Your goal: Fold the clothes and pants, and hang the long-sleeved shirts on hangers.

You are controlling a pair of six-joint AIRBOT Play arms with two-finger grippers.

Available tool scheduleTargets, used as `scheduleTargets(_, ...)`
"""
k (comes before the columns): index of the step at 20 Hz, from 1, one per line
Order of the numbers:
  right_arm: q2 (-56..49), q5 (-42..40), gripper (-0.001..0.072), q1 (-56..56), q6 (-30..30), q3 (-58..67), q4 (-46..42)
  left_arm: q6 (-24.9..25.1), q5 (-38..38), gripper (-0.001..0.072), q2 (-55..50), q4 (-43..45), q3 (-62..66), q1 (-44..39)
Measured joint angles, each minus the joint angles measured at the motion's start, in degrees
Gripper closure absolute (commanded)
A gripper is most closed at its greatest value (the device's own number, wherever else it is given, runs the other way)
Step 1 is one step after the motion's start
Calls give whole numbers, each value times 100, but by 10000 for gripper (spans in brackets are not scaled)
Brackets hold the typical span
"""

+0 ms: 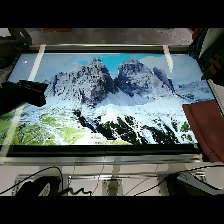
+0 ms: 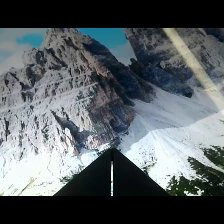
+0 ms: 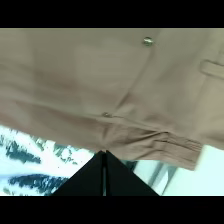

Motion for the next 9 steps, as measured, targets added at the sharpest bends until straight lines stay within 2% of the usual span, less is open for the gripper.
scheduleTargets(4, 0, -192, 697, 1292, -140, -4, -15, 0, 0, 701, 0, 0, 0, 0)
scheduleTargets(9, 31, -688, 696, 3816, -728, -2, -98, 0, 2, 702, 0, 0, 0, 0)
